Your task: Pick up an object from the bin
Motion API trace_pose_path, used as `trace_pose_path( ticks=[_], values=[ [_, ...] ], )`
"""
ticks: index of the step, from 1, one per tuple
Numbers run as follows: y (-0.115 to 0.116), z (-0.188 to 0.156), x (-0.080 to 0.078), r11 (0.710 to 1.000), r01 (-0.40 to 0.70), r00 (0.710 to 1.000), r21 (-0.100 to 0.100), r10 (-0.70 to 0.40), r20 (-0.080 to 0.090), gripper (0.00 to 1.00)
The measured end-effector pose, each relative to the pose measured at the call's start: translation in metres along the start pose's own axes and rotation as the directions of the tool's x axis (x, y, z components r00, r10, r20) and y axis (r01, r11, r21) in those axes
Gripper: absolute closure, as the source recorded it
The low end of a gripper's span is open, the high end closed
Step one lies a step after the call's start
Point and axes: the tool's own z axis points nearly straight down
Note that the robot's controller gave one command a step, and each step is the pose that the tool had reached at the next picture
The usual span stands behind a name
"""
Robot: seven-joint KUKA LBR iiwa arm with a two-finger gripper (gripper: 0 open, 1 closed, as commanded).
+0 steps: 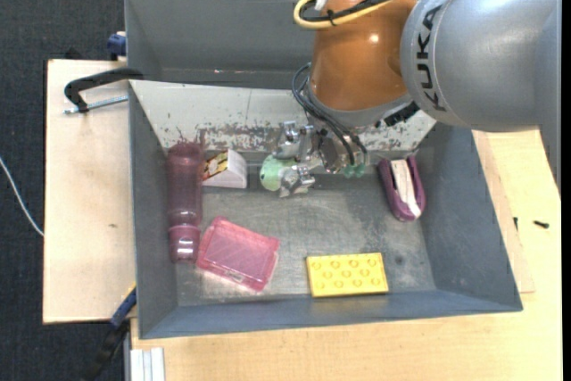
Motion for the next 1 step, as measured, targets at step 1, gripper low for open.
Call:
trace_pose_path(
  ticks=[1],
  values=[
    [-0.0047, 0.0507, -0.0048, 1.000, -0.020, 1.000, 0.000, 0.020, 0.003, 1.00]
  ],
)
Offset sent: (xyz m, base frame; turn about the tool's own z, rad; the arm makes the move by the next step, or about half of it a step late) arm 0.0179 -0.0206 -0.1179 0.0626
